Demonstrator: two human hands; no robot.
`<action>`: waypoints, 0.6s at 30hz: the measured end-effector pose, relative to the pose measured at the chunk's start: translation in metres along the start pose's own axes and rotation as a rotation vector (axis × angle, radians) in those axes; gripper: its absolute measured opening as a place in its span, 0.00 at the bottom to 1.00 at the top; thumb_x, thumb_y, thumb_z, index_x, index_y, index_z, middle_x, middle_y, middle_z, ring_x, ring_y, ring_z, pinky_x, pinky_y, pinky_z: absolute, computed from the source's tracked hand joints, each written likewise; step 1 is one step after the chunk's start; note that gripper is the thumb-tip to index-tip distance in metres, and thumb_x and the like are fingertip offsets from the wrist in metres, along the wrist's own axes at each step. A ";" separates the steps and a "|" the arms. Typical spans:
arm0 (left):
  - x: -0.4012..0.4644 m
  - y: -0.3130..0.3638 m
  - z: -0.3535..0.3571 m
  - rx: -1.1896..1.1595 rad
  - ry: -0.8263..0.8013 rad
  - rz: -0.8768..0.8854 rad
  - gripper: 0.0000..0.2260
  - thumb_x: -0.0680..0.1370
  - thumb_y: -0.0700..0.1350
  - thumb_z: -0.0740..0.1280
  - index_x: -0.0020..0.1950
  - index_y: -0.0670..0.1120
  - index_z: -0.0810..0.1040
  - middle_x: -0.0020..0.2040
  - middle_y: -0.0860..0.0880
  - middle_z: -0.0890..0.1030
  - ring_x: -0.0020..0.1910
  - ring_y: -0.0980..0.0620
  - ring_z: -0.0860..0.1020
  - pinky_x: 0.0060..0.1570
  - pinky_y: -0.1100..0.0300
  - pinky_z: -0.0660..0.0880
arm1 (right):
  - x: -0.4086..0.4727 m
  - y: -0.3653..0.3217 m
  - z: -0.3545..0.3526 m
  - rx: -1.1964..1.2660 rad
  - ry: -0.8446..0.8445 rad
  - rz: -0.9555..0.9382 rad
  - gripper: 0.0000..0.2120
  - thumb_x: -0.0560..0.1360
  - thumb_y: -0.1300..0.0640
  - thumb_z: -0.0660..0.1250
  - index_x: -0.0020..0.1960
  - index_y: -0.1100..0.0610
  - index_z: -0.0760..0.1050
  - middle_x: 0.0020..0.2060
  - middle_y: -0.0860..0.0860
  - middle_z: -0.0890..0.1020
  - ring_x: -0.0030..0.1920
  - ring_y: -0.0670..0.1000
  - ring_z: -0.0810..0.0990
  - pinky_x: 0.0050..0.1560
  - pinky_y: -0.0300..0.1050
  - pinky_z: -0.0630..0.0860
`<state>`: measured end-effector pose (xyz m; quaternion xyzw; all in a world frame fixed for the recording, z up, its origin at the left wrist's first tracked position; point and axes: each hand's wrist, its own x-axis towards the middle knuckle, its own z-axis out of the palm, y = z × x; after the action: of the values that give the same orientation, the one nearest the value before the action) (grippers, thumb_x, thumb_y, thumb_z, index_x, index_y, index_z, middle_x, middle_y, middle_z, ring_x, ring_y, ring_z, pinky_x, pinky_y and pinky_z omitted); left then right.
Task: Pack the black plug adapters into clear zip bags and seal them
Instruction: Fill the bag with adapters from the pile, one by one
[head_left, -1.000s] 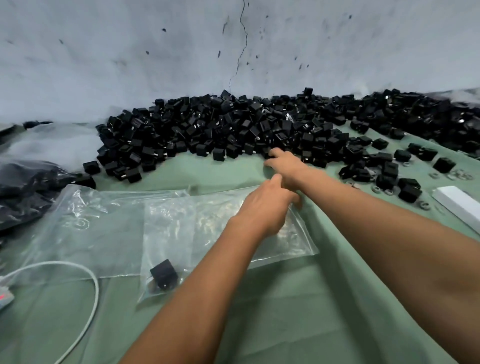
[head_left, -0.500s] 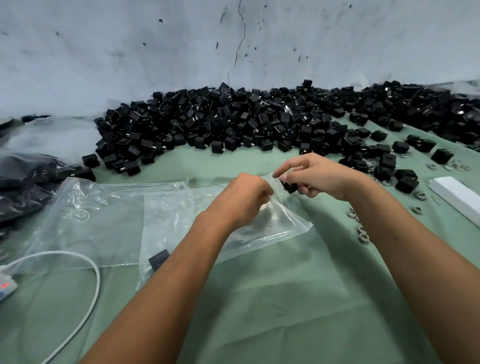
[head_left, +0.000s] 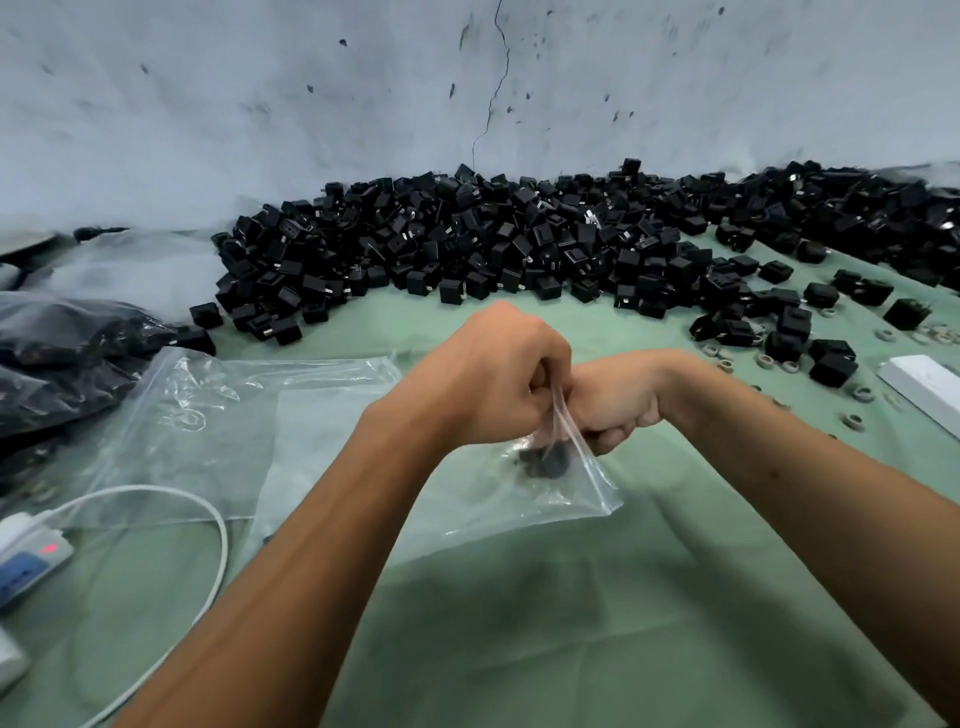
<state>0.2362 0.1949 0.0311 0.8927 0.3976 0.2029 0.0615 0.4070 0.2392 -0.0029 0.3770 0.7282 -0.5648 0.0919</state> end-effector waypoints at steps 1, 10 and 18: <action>-0.001 0.002 -0.004 -0.036 -0.009 0.002 0.11 0.66 0.35 0.69 0.41 0.49 0.86 0.33 0.53 0.83 0.32 0.54 0.76 0.38 0.61 0.75 | 0.003 -0.002 0.004 0.018 -0.017 -0.011 0.14 0.77 0.47 0.68 0.35 0.49 0.83 0.32 0.45 0.83 0.19 0.42 0.61 0.19 0.33 0.54; -0.022 -0.010 -0.004 -0.242 0.145 -0.019 0.10 0.67 0.31 0.70 0.43 0.42 0.86 0.32 0.52 0.81 0.29 0.61 0.76 0.35 0.67 0.75 | 0.017 0.003 0.026 0.399 0.111 -0.081 0.10 0.75 0.58 0.66 0.41 0.61 0.84 0.30 0.57 0.74 0.17 0.40 0.63 0.17 0.30 0.55; -0.048 -0.032 0.010 -0.120 0.200 -0.073 0.07 0.72 0.37 0.74 0.47 0.46 0.87 0.38 0.53 0.84 0.35 0.57 0.80 0.38 0.56 0.79 | 0.001 0.011 0.016 0.587 0.282 -0.032 0.12 0.78 0.52 0.69 0.50 0.61 0.82 0.27 0.49 0.73 0.17 0.41 0.63 0.14 0.31 0.55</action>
<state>0.1897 0.1821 -0.0013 0.8477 0.4211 0.3120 0.0824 0.4087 0.2261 -0.0178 0.4505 0.5456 -0.6944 -0.1312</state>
